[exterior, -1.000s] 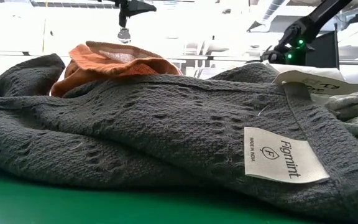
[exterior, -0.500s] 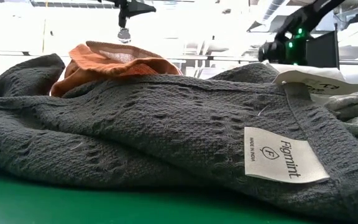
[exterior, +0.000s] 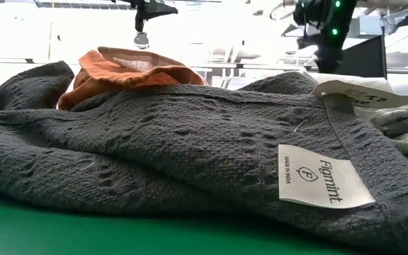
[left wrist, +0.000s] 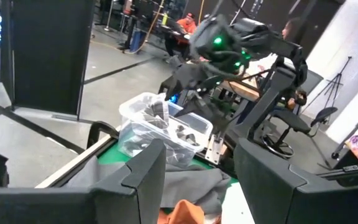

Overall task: Sort towels by color in basket
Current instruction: Put the gray towel into the right transparent bin

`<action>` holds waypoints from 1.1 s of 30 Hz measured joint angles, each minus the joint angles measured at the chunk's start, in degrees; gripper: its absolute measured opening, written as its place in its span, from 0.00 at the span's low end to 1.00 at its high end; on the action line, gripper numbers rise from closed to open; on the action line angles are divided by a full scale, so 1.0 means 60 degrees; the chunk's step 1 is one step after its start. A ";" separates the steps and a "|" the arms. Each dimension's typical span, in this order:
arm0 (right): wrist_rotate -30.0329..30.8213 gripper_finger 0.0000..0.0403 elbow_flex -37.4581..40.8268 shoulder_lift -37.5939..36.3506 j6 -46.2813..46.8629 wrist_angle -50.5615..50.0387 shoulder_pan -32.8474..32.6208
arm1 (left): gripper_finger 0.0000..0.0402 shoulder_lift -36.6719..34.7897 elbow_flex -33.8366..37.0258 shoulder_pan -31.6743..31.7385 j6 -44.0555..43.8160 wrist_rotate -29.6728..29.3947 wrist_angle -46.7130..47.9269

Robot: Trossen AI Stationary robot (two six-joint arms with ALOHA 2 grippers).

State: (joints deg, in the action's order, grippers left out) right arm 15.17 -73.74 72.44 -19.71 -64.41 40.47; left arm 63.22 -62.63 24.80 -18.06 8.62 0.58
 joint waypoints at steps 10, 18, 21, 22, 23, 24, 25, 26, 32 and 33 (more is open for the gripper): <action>-0.2001 0.70 -0.0229 0.1825 0.1522 0.1376 -0.2482 | 0.45 0.0000 0.0000 0.0051 -0.0352 0.0010 -0.0018; -0.1502 0.70 -0.0726 0.4362 0.1073 0.1605 -0.1709 | 0.45 0.0000 0.0000 0.0051 -0.0471 0.0546 -0.0018; -0.1484 0.70 -0.0738 0.5098 0.1061 0.1627 -0.1277 | 0.45 0.0000 0.0000 0.0051 -0.0499 0.0752 -0.0015; -0.1488 0.70 -0.0738 0.5304 0.1057 0.1589 -0.1181 | 0.45 -0.0003 0.0000 0.0047 -0.0499 0.0787 -0.0015; -0.1488 0.69 -0.0738 0.5493 0.1051 0.1534 -0.1107 | 0.45 -0.0036 0.0000 0.0047 -0.0499 0.0794 0.0016; -0.1493 0.69 -0.0741 0.5669 0.1013 0.1502 -0.1078 | 0.45 -0.0057 0.0000 0.0048 -0.0494 0.0796 0.0041; -0.1491 0.67 -0.0742 0.5836 0.0968 0.1502 -0.1079 | 0.45 -0.0073 0.0000 0.0047 -0.0466 0.0798 0.0029; -0.1501 0.65 -0.0744 0.6009 0.0872 0.1518 -0.1088 | 0.45 -0.0082 -0.0002 0.0049 -0.0454 0.0798 0.0018; -0.1573 0.30 -0.0746 0.6749 0.0551 0.1541 -0.1296 | 0.45 -0.0073 -0.0004 0.0134 -0.0185 0.0801 0.0116; -0.1689 0.22 -0.0746 0.6757 0.0548 0.1496 -0.1305 | 0.45 -0.0073 -0.0004 0.0164 -0.0171 0.0801 0.0166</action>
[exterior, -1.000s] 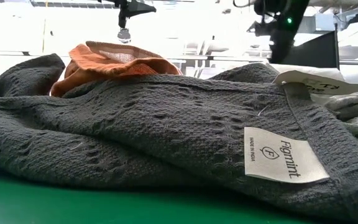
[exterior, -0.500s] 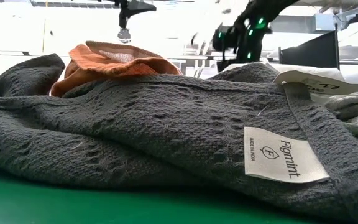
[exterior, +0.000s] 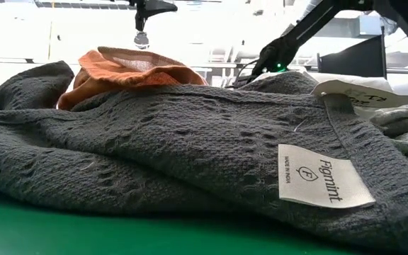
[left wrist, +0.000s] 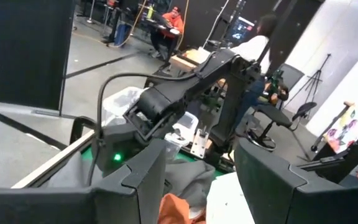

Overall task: Sort towels by color in basket
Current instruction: Put the gray towel into the right transparent bin

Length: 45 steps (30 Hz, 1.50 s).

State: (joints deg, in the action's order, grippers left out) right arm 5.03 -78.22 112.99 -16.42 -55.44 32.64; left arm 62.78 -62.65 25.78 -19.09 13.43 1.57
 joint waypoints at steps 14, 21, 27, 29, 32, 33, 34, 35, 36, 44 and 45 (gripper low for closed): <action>-0.2470 0.05 -0.1631 -0.4917 0.1212 0.0015 0.0317 | 0.45 -0.0117 0.0000 0.0094 0.0116 0.0025 0.0155; -0.0096 0.05 -0.2180 -0.8212 0.1351 0.2144 0.0338 | 0.45 -0.0117 0.0000 0.0094 0.0228 0.0025 0.0093; 0.3319 0.05 -0.2185 -0.9973 -0.0051 0.4875 -0.0285 | 0.45 -0.0117 0.0000 0.0094 0.0248 0.0025 -0.0012; 0.4135 0.05 -0.2185 -1.0251 -0.0650 0.5653 -0.0488 | 0.45 -0.0117 0.0000 0.0094 0.0244 0.0029 -0.0070; 0.4488 0.05 -0.2185 -1.0411 -0.1663 0.6763 -0.0690 | 0.45 -0.0113 0.0000 0.0094 0.0240 0.0025 -0.0217; 0.4486 0.05 -0.2179 -1.0419 -0.1963 0.7177 -0.0731 | 0.45 -0.0113 0.0000 0.0094 0.0240 0.0027 -0.0276; 0.4480 0.05 -0.2174 -1.0409 -0.2266 0.7638 -0.0767 | 0.45 -0.0113 0.0000 0.0094 0.0240 0.0029 -0.0309; 0.4473 0.05 -0.2170 -1.0384 -0.2618 0.8138 -0.0790 | 0.45 -0.0113 0.0000 0.0094 0.0240 0.0029 -0.0332; 0.4463 0.05 -0.2170 -1.0330 -0.3011 0.8637 -0.0827 | 0.45 -0.0113 0.0000 0.0094 0.0237 0.0022 -0.0363; 0.4565 0.05 -0.2178 -1.0026 -0.3966 0.8649 -0.0644 | 0.45 -0.0109 0.0000 0.0094 -0.0026 -0.0106 -0.0744; 0.4615 0.05 -0.2171 -1.0005 -0.3816 0.8352 -0.0594 | 0.45 -0.0109 0.0000 0.0094 -0.0096 -0.0109 -0.0892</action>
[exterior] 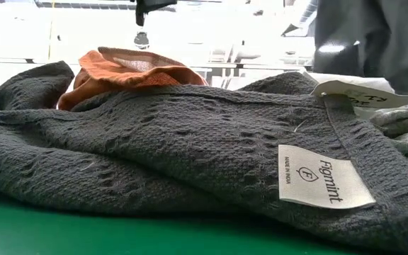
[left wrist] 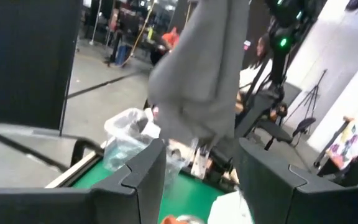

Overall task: Sort towels by color in basket
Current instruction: Put the gray towel into the right transparent bin

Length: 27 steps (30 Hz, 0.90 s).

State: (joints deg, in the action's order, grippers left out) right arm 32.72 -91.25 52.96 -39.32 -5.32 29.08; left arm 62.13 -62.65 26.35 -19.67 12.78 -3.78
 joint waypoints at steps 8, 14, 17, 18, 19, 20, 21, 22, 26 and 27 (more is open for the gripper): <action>0.0045 0.05 -0.0025 0.0710 0.1054 -0.0810 0.0838 | 0.45 0.0000 0.0000 -0.0004 -0.0192 -0.0010 -0.0729; 0.0136 0.05 -0.0294 0.1526 -0.0034 -0.0598 0.1980 | 0.45 0.0000 0.0000 -0.0004 -0.0196 -0.0029 -0.1000; 0.0143 0.05 -0.0304 0.1840 -0.1480 -0.0407 0.2498 | 0.45 0.0000 0.0000 -0.0004 -0.0221 -0.0029 -0.1066; 0.0143 0.05 -0.0305 0.1925 -0.1911 -0.0383 0.2634 | 0.45 -0.0011 0.0000 -0.0003 -0.0289 -0.0029 -0.1049; 0.0185 0.05 -0.0303 0.1996 -0.2077 -0.0322 0.2749 | 0.45 -0.0024 0.0000 -0.0001 -0.0377 -0.0029 -0.1012; 0.0270 0.05 -0.0304 0.2034 -0.2103 -0.0230 0.2804 | 0.45 -0.0028 0.0000 -0.0004 -0.0437 -0.0026 -0.0992; 0.0303 0.05 -0.0301 0.2041 -0.2067 -0.0199 0.2840 | 0.45 -0.0029 0.0000 -0.0004 -0.0513 -0.0024 -0.0981; 0.0322 0.05 -0.0301 0.2017 -0.1889 -0.0119 0.2879 | 0.45 -0.0029 0.0000 -0.0005 -0.0578 -0.0022 -0.0966; 0.0142 0.05 -0.0316 0.1883 0.0149 -0.0292 0.2685 | 0.45 -0.0029 0.0000 -0.0022 -0.0593 -0.0022 -0.0826; -0.0095 0.05 -0.0320 0.1868 0.0785 -0.0691 0.2610 | 0.45 -0.0029 0.0000 -0.0025 -0.0593 -0.0022 -0.0809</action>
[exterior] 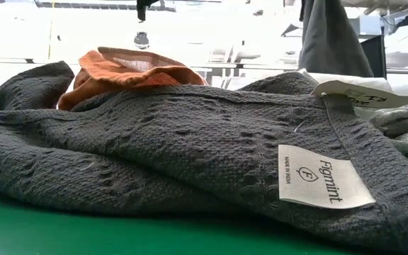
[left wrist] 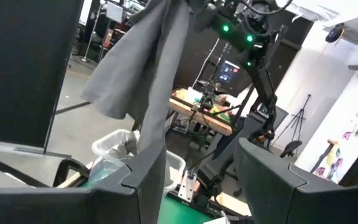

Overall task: Sort towels by color in basket
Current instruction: Put the gray towel into the right transparent bin

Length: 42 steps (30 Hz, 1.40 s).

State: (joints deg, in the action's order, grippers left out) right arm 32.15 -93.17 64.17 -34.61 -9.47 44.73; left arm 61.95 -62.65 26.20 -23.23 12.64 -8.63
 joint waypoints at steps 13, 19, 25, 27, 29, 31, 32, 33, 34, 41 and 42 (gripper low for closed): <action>-0.4788 0.05 0.0015 0.0366 0.5214 -0.8316 -0.0560 | 0.45 -0.0004 0.0000 0.0015 0.0066 0.0000 0.0038; -0.7851 0.05 0.0224 0.0359 0.6592 -1.0720 -0.0365 | 0.45 -0.0004 0.0000 0.0015 0.0187 0.0000 0.0135; -0.7586 0.05 0.0259 0.0455 0.7731 -1.3453 -0.0365 | 0.45 -0.0007 0.0000 0.0015 0.0191 0.0004 0.0337; -0.6795 0.05 0.0394 0.0565 0.8109 -1.3366 -0.0365 | 0.45 -0.0007 0.0000 0.0015 0.0207 0.0004 0.0337; -0.6219 0.05 0.0697 0.0691 0.8270 -1.3271 -0.0365 | 0.45 -0.0007 0.0000 0.0015 0.0336 0.0004 0.0357; -0.5315 0.05 0.1034 0.0873 0.8282 -1.3319 -0.0379 | 0.45 -0.0007 0.0000 0.0015 0.0417 0.0007 0.0393; -0.4954 0.05 0.1278 0.0966 0.8288 -1.3371 -0.0391 | 0.45 -0.0007 -0.0004 0.0015 0.0422 0.0007 0.0415; -0.4692 0.05 0.1532 0.1076 0.8281 -1.3407 -0.0387 | 0.45 -0.0007 -0.0004 0.0015 0.0416 0.0007 0.0468; -0.4560 0.05 0.1803 0.1186 0.8238 -1.3262 -0.0381 | 0.45 -0.0007 -0.0004 0.0015 0.0420 0.0007 0.0528; -0.3714 0.06 0.3346 0.1674 0.7160 -1.1638 0.0025 | 0.45 -0.0007 -0.0004 0.0015 0.0409 0.0102 0.0954; -0.3700 0.06 0.3535 0.1790 0.6989 -1.1326 0.0038 | 0.45 -0.0007 -0.0004 0.0015 0.0404 0.0102 0.1006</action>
State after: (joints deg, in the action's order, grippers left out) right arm 9.95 -71.95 74.91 7.32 -77.43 44.96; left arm 61.91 -62.67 26.28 -20.80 13.26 -2.60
